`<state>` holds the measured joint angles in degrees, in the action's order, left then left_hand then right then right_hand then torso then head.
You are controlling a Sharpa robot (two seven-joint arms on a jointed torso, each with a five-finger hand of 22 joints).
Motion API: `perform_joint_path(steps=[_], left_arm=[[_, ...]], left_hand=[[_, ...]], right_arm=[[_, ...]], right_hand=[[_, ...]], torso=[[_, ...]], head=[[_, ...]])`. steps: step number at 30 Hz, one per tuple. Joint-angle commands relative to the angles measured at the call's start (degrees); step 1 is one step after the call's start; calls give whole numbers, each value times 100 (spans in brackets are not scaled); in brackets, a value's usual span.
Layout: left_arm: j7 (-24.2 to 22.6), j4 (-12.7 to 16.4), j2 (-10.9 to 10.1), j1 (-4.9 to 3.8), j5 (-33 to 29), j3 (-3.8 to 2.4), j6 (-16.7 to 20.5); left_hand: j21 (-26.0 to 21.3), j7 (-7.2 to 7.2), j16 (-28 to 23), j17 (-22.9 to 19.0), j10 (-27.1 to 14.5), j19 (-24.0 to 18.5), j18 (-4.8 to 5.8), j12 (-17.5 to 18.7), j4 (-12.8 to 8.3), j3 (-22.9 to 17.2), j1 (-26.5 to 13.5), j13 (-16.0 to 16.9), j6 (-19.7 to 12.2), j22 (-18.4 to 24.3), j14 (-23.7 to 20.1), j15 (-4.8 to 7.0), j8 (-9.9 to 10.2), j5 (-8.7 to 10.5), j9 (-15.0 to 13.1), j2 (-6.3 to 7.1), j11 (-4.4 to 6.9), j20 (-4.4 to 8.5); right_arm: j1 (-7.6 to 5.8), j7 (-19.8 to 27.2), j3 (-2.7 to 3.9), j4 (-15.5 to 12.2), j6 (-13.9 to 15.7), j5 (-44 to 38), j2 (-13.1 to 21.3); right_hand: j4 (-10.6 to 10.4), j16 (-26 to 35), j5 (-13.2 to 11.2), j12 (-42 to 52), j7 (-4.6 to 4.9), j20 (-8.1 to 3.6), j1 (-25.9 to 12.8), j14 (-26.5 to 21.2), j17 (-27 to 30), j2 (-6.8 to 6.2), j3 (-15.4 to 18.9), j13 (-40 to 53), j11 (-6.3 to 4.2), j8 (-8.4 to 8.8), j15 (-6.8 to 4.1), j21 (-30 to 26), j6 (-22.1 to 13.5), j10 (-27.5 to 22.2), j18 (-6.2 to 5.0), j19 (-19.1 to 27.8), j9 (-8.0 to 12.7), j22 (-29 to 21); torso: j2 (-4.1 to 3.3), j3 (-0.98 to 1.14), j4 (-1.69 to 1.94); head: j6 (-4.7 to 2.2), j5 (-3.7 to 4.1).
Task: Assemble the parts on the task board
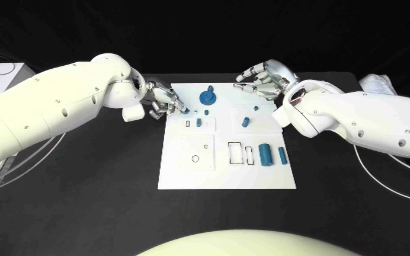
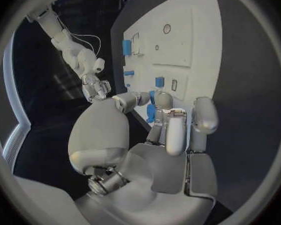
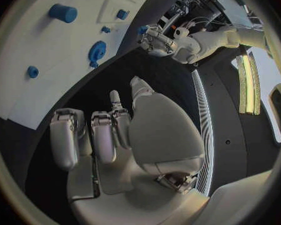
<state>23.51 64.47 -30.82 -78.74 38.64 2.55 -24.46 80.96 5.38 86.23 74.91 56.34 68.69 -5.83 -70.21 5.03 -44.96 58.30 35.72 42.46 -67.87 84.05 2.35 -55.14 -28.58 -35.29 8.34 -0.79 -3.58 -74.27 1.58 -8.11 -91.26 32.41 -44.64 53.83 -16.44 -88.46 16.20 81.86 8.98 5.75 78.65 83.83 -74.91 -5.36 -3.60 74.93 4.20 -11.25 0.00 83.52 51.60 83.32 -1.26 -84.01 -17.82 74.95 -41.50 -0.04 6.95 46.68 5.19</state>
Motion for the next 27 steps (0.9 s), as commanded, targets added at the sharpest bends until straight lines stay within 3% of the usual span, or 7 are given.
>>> perform_joint_path(steps=[1,6,15,21,27], left_arm=[[136,-37,29,-23,65,24,-301],[177,-63,50,-28,96,74,-258],[215,-109,154,-30,397,159,-125],[186,-167,292,-30,834,191,-274],[146,-306,446,-30,1242,203,-454]], left_hand=[[38,-26,32,625,74,34,-21,-37,-1432,-1382,-53,42,31,-10,177,39,42,-52,-24,-35,2,11],[39,-26,38,635,106,44,-16,-41,-1418,-1343,-101,59,53,-22,184,30,53,-54,-46,-40,-7,5],[43,-24,53,666,169,77,-5,-62,-1395,-1289,-155,117,70,-54,201,20,62,-47,-81,-60,-12,-7],[54,-36,69,694,205,100,-3,-71,-1457,-1254,-129,155,112,-68,216,29,99,-249,-139,-50,0,-5],[57,-39,74,705,214,102,-3,-72,-1465,-1223,-116,167,129,-69,222,32,120,-322,-158,-42,2,-4]], right_arm=[[3,29,1,-8,-90,-86,-16],[3,27,1,-8,-97,-130,-31],[3,26,1,-6,-105,-155,-48],[3,28,0,-2,-108,-159,-67],[3,29,0,3,-111,-160,-84]], right_hand=[[3,36,28,-21,8,5,-21,520,-1123,9,-52,784,1,-17,-8,-18,-4,-17,-32,-322,5,1110],[4,42,228,-25,9,1,16,518,-1114,-20,-125,779,0,-18,-11,-25,-7,-21,-33,-321,12,1109],[4,42,321,-27,9,0,28,518,-1115,-36,-166,776,-1,-18,-11,-30,-7,-24,-34,-321,15,1108],[4,42,337,-26,10,-1,30,518,-1115,-38,-174,776,-1,-18,-12,-31,-8,-24,-34,-321,16,1108],[4,42,337,-26,10,-1,30,518,-1115,-38,-174,776,-1,-18,-12,-31,-8,-24,-34,-321,16,1108]], torso=[[9,-7,12],[6,-11,9],[0,-12,7],[-9,-8,-5],[-17,-5,-18]], head=[[3,-3],[-5,-17],[1,-37],[0,-49],[5,-49]])
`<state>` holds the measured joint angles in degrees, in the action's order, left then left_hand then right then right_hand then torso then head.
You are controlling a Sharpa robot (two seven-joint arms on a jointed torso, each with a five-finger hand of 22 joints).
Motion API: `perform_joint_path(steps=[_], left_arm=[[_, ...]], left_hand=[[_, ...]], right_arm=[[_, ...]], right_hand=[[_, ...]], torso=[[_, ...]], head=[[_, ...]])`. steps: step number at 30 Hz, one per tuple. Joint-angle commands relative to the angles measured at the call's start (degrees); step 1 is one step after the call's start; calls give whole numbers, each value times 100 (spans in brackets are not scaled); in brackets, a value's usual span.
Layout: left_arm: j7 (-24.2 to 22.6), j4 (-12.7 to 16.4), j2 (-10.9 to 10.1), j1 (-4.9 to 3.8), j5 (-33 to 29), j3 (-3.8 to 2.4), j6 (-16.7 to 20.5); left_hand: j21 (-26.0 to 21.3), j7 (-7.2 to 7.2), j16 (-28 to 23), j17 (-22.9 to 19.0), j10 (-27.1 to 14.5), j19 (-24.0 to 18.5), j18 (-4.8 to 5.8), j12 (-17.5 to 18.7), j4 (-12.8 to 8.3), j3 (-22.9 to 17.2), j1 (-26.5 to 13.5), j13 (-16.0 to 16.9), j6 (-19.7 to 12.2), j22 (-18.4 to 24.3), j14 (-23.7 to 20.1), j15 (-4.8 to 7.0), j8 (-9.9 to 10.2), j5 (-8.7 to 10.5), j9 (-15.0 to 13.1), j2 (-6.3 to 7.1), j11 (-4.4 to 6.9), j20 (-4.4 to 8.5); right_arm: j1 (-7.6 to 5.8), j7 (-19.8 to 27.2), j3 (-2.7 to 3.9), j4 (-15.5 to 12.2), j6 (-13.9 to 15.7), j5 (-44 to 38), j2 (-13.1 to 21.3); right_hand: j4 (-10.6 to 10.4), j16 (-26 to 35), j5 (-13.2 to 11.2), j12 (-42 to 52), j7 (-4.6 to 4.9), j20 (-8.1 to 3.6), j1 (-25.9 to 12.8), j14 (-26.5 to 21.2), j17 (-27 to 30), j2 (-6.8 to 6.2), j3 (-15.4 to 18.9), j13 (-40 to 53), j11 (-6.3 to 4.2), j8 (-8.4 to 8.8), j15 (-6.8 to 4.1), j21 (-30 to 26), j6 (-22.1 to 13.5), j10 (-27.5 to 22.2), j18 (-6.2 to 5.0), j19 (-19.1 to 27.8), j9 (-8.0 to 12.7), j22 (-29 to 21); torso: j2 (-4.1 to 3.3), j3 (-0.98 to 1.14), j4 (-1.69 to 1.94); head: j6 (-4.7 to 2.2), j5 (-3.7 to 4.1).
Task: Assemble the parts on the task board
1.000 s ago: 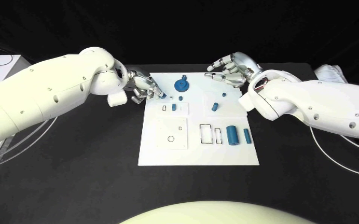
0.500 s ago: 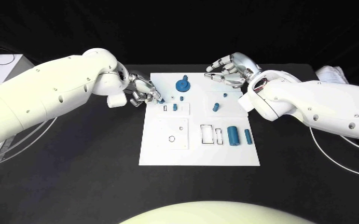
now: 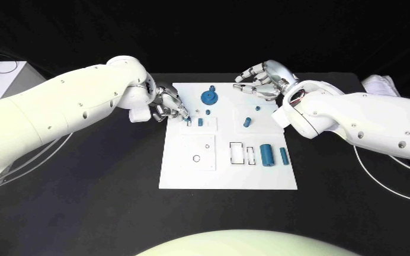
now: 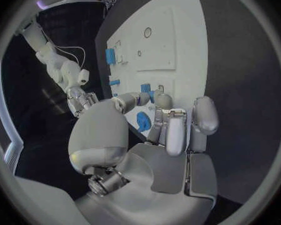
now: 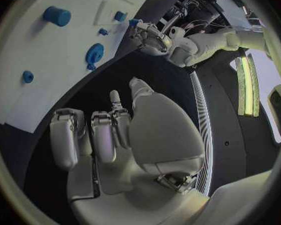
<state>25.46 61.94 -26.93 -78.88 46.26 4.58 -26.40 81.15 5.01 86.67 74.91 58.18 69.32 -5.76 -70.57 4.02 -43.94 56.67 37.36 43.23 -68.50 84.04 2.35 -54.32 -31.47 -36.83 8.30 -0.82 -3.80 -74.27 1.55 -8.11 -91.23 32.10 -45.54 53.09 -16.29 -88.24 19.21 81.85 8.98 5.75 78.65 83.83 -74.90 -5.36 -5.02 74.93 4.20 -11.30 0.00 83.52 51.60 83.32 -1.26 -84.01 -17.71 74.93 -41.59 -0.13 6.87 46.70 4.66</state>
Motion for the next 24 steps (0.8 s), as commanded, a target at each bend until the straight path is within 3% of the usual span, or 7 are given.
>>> perform_joint_path(steps=[1,11,24], left_arm=[[-53,-78,79,-16,525,1,-291],[-108,-300,288,-22,955,13,-778],[-163,-396,415,-57,1102,13,-1059]], left_hand=[[42,-2,33,710,33,46,-8,-37,-1365,-1315,52,6,58,-12,225,33,45,-53,-8,-37,6,19],[48,-8,49,746,48,52,-6,-37,-1373,-1266,89,23,87,-17,242,39,85,-160,-34,-29,11,20],[51,-12,62,775,73,51,-6,-46,-1376,-1235,111,56,109,-18,256,42,110,-215,-48,-21,16,20]], right_arm=[[3,33,0,0,-80,-70,-12],[3,31,0,-12,-80,-73,-30],[3,27,0,-10,-78,-73,-51]], right_hand=[[-11,19,52,-22,10,-1,32,519,-1118,-40,-40,779,-1,-13,-12,-24,-8,-21,-33,-324,6,1114],[-11,19,52,-22,10,-1,32,519,-1118,-40,-40,779,-1,-13,-12,-24,-8,-21,-33,-324,6,1114],[-11,19,52,-22,10,-1,32,519,-1118,-40,-40,779,-1,-13,-12,-24,-8,-21,-33,-324,6,1114]], torso=[[-10,3,-11],[-5,3,-3],[3,4,4]], head=[[2,5],[39,47],[80,64]])
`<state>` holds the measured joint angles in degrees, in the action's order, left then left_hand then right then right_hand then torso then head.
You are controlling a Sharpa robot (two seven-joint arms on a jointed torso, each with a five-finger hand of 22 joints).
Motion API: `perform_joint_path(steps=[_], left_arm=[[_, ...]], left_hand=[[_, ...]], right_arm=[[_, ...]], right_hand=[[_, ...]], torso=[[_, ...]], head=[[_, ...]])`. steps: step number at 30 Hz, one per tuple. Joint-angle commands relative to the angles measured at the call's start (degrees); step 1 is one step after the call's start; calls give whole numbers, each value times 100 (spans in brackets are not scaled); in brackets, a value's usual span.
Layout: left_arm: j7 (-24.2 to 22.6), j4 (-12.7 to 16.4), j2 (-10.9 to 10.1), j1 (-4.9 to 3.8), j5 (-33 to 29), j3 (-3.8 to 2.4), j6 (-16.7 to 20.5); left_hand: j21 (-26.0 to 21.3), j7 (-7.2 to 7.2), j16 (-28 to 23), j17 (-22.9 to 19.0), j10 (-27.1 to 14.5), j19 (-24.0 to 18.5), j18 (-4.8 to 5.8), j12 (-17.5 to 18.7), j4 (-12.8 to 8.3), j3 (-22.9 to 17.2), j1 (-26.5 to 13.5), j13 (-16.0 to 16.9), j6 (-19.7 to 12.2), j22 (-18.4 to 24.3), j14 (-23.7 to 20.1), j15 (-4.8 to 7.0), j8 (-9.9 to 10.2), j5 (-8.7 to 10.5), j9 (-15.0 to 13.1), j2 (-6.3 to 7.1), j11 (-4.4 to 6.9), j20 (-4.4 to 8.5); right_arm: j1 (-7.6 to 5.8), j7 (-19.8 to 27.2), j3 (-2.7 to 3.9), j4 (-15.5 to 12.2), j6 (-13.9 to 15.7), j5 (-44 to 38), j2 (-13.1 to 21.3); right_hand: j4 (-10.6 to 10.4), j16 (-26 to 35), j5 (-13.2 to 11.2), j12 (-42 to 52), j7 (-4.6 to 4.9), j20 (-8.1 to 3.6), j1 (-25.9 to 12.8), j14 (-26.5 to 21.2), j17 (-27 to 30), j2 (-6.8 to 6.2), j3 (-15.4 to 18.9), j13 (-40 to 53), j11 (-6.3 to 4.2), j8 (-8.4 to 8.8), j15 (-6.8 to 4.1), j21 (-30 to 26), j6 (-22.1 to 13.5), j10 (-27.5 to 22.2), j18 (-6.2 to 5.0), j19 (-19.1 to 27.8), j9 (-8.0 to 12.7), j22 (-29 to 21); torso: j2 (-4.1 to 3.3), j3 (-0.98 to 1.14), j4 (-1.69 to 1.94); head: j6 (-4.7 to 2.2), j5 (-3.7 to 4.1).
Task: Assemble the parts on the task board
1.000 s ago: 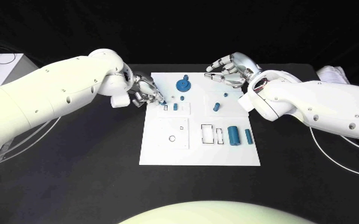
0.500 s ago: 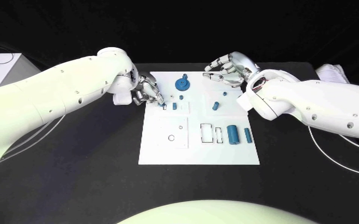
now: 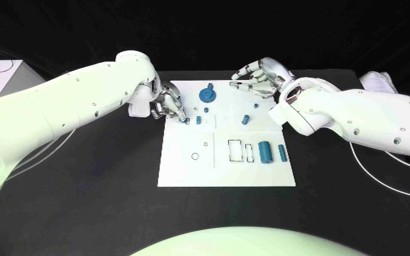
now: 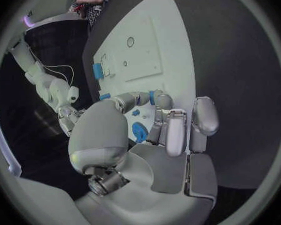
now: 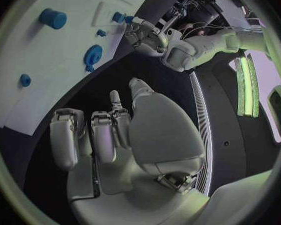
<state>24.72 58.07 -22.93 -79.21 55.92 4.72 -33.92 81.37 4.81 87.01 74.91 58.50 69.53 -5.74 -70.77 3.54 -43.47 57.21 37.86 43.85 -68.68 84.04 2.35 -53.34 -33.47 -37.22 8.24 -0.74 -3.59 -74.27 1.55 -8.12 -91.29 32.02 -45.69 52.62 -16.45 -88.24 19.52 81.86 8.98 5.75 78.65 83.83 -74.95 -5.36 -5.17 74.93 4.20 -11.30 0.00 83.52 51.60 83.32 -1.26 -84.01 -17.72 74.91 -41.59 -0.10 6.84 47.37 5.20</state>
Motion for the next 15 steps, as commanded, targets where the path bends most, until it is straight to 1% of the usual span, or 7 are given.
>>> perform_joint_path(steps=[1,7,13,15], left_arm=[[-96,-10,16,-26,135,-1,-323],[-130,-6,20,-32,117,-1,-345],[-179,11,11,-33,79,-3,-228],[-193,11,9,-34,31,-5,-200]], left_hand=[[28,7,32,787,47,28,-9,-28,-1329,-1280,60,13,51,3,262,43,14,-20,-11,-14,8,-1],[19,7,40,808,51,6,-15,-30,-1329,-1274,64,19,55,26,272,44,18,-28,-13,-11,9,-1],[21,6,42,812,65,8,-14,-37,-1328,-1269,66,39,60,22,274,44,22,-36,-16,-10,10,-1],[22,5,46,820,75,11,-14,-42,-1327,-1267,68,54,65,19,278,45,25,-44,-19,-10,11,-1]], right_arm=[[3,26,1,-4,-70,-58,-4],[3,24,1,-2,-72,-59,-8],[3,24,1,2,-73,-59,-14],[3,25,1,2,-73,-59,-15]], right_hand=[[3,18,39,-21,10,-1,31,519,-1116,-45,-36,780,0,-14,-12,-30,-7,-19,-33,-322,8,1113],[3,18,39,-21,10,-1,31,519,-1116,-45,-36,780,0,-14,-12,-30,-7,-19,-33,-322,8,1113],[3,18,39,-21,10,-1,31,519,-1116,-45,-36,780,0,-14,-12,-30,-7,-19,-33,-322,8,1113],[3,18,39,-21,10,-1,31,519,-1116,-45,-36,780,0,-14,-12,-30,-7,-19,-33,-322,8,1113]], torso=[[4,1,10],[7,-3,14],[4,-6,6],[5,-2,6]], head=[[16,15],[22,20],[22,18],[26,20]])
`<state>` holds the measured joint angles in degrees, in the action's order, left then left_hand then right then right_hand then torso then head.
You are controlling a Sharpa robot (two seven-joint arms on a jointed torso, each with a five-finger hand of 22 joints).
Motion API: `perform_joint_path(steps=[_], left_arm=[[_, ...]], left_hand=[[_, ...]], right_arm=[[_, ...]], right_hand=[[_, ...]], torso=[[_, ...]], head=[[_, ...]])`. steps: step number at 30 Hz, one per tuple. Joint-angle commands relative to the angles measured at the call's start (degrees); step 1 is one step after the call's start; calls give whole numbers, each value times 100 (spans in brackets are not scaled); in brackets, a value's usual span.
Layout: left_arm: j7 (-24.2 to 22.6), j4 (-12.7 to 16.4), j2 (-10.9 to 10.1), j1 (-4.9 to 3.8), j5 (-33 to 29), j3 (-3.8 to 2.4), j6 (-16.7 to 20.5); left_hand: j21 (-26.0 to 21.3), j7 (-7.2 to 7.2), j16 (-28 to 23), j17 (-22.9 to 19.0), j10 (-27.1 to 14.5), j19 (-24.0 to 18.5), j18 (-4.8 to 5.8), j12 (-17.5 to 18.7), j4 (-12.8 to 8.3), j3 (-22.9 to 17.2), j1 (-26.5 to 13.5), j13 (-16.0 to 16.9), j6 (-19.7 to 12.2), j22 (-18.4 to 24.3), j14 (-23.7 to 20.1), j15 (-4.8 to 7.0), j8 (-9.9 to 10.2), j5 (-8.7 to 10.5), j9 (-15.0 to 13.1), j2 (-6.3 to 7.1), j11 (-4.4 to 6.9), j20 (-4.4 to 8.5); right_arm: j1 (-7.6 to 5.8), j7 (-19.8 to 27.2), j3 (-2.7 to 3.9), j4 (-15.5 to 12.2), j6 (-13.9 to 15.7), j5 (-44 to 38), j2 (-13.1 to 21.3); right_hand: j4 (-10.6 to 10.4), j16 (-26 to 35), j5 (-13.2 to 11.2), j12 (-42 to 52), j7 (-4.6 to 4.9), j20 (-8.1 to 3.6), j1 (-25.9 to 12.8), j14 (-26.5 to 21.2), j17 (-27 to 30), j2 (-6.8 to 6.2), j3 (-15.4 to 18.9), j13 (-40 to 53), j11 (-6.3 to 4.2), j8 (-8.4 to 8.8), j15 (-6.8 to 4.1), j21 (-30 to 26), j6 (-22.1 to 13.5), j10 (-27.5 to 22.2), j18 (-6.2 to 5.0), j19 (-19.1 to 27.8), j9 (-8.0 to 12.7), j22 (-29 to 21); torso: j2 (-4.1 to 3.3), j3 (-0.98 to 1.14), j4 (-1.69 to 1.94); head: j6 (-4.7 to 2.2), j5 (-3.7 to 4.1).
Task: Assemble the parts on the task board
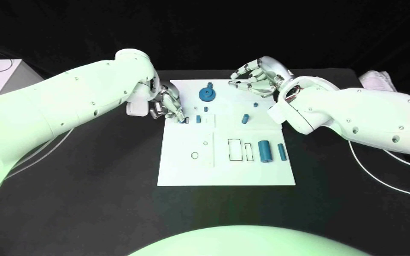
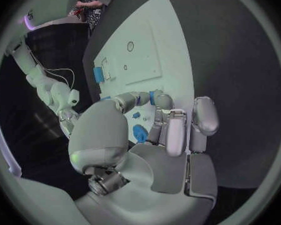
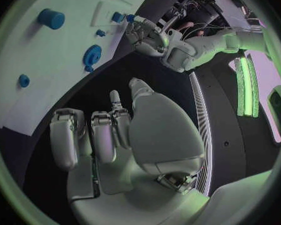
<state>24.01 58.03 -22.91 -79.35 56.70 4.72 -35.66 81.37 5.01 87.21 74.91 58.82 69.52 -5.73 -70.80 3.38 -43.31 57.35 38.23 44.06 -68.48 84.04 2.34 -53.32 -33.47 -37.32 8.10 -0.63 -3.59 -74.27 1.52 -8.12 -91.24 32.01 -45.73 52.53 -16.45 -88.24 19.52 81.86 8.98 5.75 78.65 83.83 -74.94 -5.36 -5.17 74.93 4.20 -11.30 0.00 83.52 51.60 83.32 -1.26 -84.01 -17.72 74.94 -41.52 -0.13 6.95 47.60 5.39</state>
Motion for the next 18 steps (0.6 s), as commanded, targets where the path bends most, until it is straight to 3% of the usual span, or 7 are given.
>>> perform_joint_path(steps=[1,18], left_arm=[[-128,16,7,-20,-69,-6,-16],[-126,-18,43,-20,-304,-6,-222]], left_hand=[[22,-16,25,820,43,11,-14,-40,-1312,-1282,54,17,43,-2,278,45,23,-44,-9,4,1,-1],[20,-18,33,837,55,4,-16,-46,-1310,-1272,58,30,55,5,286,47,31,-63,-16,8,3,0]], right_arm=[[3,28,1,-3,-72,-55,-7],[3,21,1,-6,-75,-56,-6]], right_hand=[[3,18,39,-21,10,-1,31,519,-1116,-45,-37,780,0,-14,-12,-30,-7,-19,-34,-322,8,1110],[3,18,39,-21,10,-1,31,519,-1116,-45,-37,780,0,-14,-12,-30,-7,-19,-34,-322,8,1110]], torso=[[-2,3,-2],[5,3,-2]], head=[[3,3],[0,3]])
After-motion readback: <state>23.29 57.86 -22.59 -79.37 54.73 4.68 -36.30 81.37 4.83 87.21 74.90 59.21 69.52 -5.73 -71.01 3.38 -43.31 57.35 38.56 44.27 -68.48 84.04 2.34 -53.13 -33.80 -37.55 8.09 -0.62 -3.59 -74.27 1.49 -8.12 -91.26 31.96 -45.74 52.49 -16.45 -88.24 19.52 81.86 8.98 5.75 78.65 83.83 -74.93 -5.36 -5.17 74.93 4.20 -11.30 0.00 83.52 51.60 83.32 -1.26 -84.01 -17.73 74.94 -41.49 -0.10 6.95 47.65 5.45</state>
